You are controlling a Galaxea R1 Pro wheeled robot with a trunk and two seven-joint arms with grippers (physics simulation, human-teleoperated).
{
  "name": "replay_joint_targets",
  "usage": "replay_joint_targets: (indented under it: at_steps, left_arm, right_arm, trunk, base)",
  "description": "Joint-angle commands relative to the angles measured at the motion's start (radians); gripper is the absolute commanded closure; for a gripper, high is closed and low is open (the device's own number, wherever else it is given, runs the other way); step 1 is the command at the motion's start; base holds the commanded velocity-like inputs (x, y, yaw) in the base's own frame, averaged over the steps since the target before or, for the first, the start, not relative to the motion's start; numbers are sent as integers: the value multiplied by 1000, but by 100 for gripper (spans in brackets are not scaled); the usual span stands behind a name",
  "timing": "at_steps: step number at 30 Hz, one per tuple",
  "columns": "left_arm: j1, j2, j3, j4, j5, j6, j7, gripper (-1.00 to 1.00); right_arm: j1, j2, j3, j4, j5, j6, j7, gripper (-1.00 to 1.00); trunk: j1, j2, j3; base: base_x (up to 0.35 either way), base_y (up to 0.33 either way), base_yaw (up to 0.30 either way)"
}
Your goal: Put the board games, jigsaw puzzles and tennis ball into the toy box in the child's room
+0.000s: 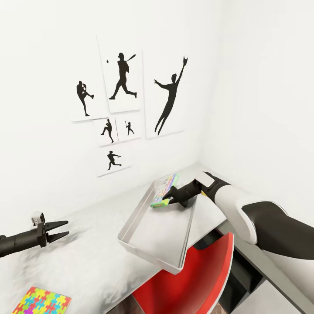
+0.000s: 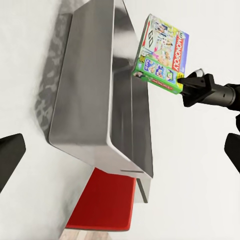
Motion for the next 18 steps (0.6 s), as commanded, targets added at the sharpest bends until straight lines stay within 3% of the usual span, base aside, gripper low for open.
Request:
replay_joint_targets:
  at_steps: [1,11,18]
  left_arm:
    - [-1,0,1,0,-1,10,-4,-100]
    - [-1,0,1,0,-1,10,-4,-100]
    - [-1,0,2,0,-1,10,-4,-100]
  right_arm:
    - [-1,-1,8,0,-8,3,3,100]
    - [11,-9,6,0,-11,3,18,100]
    - [42,-47,8,0,-4,3,125,100]
  trunk:
    - [1,-2,-2]
    - [1,-2,-2]
    - [1,-2,-2]
  base:
    - [0,0,0]
    - [0,0,0]
    - [0,0,0]
